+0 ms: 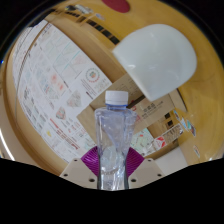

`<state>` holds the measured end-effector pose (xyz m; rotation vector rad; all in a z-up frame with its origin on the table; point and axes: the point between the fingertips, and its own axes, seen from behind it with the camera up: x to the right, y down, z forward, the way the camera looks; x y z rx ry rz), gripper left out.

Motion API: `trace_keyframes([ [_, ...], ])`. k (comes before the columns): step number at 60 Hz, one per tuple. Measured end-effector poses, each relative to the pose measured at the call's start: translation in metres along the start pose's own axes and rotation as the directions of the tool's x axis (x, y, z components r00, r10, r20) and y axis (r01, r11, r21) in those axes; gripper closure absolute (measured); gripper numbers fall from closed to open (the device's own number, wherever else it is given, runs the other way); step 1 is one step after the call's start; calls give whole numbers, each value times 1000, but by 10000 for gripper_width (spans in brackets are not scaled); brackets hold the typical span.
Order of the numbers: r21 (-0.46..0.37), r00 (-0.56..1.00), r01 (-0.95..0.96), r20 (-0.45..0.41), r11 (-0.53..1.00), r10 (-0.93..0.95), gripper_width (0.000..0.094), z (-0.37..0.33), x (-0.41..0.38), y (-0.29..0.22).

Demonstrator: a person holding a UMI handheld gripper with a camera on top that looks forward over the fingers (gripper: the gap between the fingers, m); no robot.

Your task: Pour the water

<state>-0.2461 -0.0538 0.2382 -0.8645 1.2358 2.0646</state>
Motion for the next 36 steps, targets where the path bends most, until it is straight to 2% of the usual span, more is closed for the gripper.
trace_keyframes([
  [6,-77,988,145,-43,986,-149,643,6,-14,18],
  [13,-191,846,509,-67,839,-529,640,17,-39,36],
  [18,-229,622,758,-30,611,-783,642,26,-76,39],
  [24,-200,280,941,0,274,-960,642,29,-127,26],
  [29,-178,-8,984,-9,-7,-1000,644,25,-163,0],
  [36,-212,-315,931,-62,-296,-947,642,15,-187,-44],
])
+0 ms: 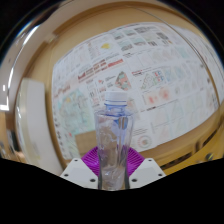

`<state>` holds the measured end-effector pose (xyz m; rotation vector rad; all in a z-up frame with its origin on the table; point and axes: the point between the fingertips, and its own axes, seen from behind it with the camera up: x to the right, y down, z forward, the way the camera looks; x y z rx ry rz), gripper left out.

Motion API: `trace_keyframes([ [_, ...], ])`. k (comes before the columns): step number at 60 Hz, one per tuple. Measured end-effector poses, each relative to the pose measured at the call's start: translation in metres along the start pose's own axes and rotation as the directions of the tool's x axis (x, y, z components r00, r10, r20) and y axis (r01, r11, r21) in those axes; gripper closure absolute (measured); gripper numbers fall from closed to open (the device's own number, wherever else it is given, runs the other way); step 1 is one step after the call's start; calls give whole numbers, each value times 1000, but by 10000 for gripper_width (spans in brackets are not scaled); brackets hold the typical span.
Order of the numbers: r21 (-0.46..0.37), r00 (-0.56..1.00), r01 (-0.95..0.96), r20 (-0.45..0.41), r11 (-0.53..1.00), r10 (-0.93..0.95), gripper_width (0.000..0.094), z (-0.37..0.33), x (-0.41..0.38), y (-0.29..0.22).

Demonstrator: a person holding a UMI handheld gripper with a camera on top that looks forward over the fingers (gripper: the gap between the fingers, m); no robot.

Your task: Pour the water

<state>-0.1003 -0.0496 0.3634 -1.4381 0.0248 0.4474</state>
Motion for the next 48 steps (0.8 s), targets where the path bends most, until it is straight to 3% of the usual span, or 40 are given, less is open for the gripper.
trace_keyframes([
  [9,-159,951,268,-112,950,-287,643,-11,80,56],
  [20,-345,918,311,-133,886,-374,644,-27,152,154],
  [31,-442,931,258,-125,859,-344,639,-38,187,221],
  [32,-395,931,269,-126,878,-342,637,-35,185,214],
  [36,-395,932,257,-140,882,-334,634,-38,188,218],
  [39,-400,932,254,-142,881,-333,537,-44,187,212],
  [46,-421,929,244,-156,873,-335,426,-40,189,218],
  [48,-448,928,233,-164,863,-336,338,-44,191,221],
])
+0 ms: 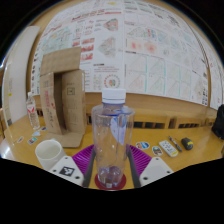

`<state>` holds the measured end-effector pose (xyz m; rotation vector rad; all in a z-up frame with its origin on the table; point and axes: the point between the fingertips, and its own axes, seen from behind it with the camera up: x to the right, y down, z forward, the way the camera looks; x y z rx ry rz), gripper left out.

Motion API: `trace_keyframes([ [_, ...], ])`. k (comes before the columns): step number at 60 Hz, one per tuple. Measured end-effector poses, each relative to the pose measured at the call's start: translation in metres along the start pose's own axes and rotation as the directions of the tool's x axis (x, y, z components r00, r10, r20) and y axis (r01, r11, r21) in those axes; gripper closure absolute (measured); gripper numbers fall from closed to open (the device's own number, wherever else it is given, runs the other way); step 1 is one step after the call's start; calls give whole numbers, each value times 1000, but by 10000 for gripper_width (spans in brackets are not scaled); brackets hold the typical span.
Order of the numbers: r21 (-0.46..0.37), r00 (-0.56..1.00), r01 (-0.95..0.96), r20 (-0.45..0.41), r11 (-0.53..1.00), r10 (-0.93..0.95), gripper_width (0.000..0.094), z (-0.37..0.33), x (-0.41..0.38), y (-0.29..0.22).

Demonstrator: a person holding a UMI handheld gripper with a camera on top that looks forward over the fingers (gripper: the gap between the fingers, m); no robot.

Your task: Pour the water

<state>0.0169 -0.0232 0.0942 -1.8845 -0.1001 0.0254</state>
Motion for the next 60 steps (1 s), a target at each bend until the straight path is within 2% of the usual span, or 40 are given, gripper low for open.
trace_keyframes([
  [1,-16,1000,-1,-2,1000,1,310,-1,0,2],
  [5,-68,1000,-5,-4,998,5,70,-9,0,10],
  [7,-81,1000,-8,-20,997,6,105,-16,3,10],
  [11,-96,998,-4,-60,995,-2,72,-35,6,9],
  [18,-108,996,-1,-91,994,-9,84,-86,0,2],
  [34,-119,986,-46,-164,992,26,82,-245,-44,-6],
  [49,-99,984,-40,-176,994,22,82,-372,-99,-2],
  [60,-104,984,-66,-169,992,48,81,-433,-126,9],
])
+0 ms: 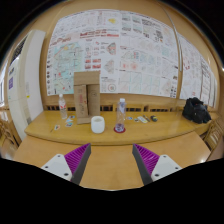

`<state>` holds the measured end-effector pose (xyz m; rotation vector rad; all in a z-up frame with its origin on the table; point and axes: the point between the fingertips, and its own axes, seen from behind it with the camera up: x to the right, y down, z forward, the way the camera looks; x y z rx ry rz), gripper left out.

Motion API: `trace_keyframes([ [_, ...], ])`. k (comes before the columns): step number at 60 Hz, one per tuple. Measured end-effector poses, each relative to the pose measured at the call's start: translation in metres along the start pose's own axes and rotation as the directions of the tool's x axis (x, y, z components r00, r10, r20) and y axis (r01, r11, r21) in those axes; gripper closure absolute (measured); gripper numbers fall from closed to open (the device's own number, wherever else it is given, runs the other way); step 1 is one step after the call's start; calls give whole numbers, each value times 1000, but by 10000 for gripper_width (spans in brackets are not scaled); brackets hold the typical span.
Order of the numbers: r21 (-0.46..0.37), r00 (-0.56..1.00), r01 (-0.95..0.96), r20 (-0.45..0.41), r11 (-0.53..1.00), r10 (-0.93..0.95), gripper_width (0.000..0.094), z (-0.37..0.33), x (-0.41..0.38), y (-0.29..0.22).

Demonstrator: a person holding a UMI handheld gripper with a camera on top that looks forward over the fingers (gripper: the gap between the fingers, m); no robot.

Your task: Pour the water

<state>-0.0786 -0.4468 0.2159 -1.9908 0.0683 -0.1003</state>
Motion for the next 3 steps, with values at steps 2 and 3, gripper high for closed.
trace_keyframes([
  [2,-6,1000,6,1,1000,-6,85,-5,-1,4],
  [3,-9,1000,9,-1,1000,-9,85,-9,-1,5],
])
